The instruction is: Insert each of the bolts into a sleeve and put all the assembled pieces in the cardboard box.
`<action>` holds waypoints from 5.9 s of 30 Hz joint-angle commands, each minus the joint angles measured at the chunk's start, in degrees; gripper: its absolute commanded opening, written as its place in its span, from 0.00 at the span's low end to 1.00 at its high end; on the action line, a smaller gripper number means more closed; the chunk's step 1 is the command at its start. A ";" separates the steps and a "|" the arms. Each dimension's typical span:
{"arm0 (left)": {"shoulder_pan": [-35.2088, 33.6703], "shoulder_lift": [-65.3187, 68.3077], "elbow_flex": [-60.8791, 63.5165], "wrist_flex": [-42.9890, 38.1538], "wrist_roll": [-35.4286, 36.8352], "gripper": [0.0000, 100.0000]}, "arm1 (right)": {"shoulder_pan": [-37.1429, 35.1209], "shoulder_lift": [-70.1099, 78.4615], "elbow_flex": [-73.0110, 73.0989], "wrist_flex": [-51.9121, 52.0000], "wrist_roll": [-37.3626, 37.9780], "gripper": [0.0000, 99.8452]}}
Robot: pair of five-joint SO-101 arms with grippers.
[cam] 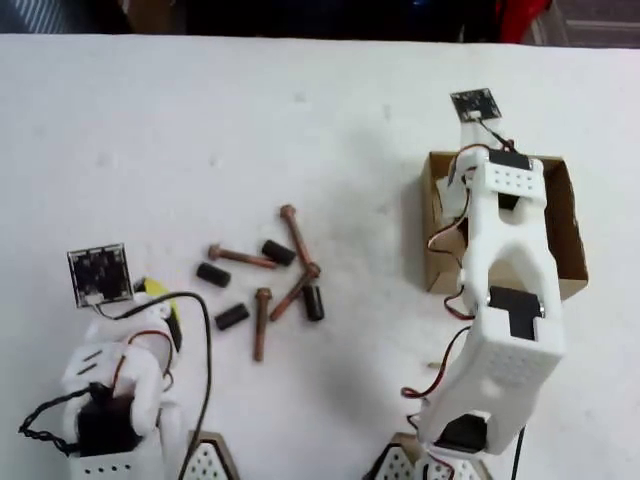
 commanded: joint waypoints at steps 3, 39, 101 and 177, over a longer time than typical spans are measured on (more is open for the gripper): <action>-0.66 -0.22 -0.18 -1.93 0.44 0.02 | -1.98 -11.56 -2.55 3.74 0.18 0.20; -10.15 -0.22 -1.58 2.11 0.18 0.02 | -43.65 -33.98 21.19 3.47 10.99 0.18; -10.15 -0.22 -0.35 1.67 0.18 0.02 | -42.15 12.44 -11.08 12.09 11.16 0.04; 13.67 -0.22 1.85 -4.04 -0.44 0.02 | -22.73 -98.68 58.81 9.19 -8.79 0.02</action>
